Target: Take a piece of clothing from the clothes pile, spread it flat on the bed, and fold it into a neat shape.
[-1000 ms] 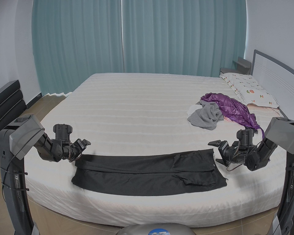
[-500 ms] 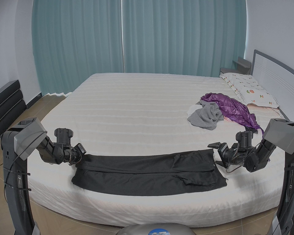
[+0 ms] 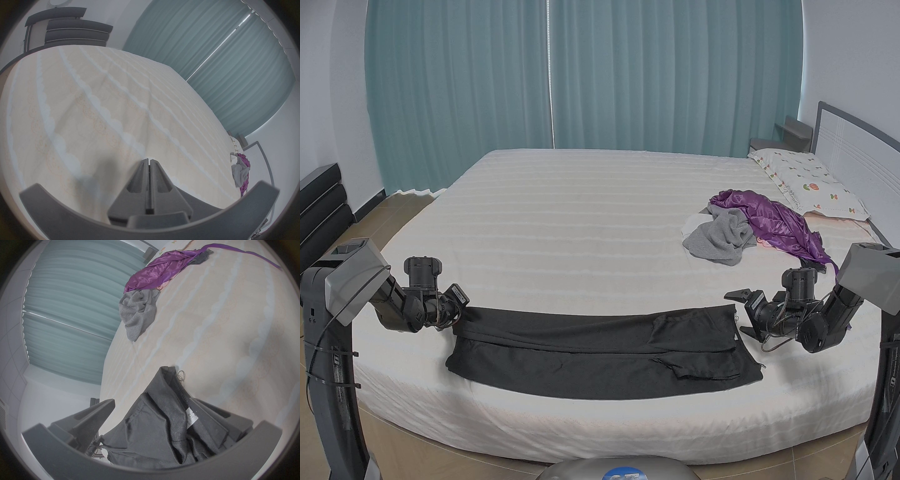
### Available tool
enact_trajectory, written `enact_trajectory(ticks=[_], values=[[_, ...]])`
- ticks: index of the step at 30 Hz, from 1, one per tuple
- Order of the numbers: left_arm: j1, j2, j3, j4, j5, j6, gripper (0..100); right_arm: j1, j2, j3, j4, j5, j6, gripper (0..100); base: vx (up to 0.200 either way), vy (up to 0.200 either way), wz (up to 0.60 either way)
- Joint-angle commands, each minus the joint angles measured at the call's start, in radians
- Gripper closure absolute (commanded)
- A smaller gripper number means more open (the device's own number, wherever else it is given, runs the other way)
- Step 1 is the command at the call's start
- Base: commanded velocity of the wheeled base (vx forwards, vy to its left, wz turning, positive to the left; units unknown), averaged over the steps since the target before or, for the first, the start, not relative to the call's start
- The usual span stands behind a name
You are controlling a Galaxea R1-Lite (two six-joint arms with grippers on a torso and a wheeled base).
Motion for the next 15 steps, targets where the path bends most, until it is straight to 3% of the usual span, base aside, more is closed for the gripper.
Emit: enact_trajectory(ticks=[1,2,3,6,10,15], values=[[0.0,0.01,-0.001,-0.003,-0.001,-0.003,100,0.0,0.003,0.013,-0.017,0.001,0.0,0,0.0,0.0,0.0],[0.0,0.011,-0.001,0.0,-0.003,-0.004,100,0.002,0.003,0.017,-0.024,0.001,0.0,0,0.0,0.0,0.0],[0.0,0.013,-0.001,0.0,-0.004,-0.006,0,0.0,0.003,0.021,-0.029,0.001,0.0,0,0.0,0.0,0.0],[0.002,0.022,-0.004,-0.002,-0.004,-0.007,0,0.0,-0.003,0.029,-0.03,0.001,0.012,0,0.0,0.0,0.0],[0.031,0.0,0.001,0.0,-0.014,-0.078,0,-0.004,-0.039,0.056,-0.029,-0.001,0.055,0,0.0,0.0,0.0],[0.034,-0.131,0.078,-0.002,-0.017,-0.15,0,-0.015,-0.079,0.084,-0.029,-0.001,0.083,0,0.0,0.0,0.0]])
